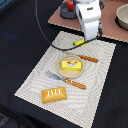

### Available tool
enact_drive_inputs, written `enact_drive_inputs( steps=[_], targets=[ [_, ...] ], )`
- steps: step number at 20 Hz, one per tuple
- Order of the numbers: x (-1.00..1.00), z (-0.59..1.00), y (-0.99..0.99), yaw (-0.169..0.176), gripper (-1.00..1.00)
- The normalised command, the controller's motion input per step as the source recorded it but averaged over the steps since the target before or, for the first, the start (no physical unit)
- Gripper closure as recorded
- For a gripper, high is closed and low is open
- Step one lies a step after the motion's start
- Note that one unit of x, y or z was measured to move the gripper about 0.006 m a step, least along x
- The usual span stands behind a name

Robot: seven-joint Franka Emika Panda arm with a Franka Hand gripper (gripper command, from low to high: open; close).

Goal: Interact with the objects in diverse but meaningful ways.

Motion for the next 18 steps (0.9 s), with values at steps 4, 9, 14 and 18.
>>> enact_drive_inputs(
  steps=[4,9,14,18],
  targets=[
    [0.35,0.26,-0.81,-0.058,-1.0],
    [0.25,0.15,-0.91,-0.03,-1.0],
    [0.13,0.21,-0.97,-0.001,-1.0],
    [0.14,0.2,-0.97,0.0,-1.0]
  ],
)
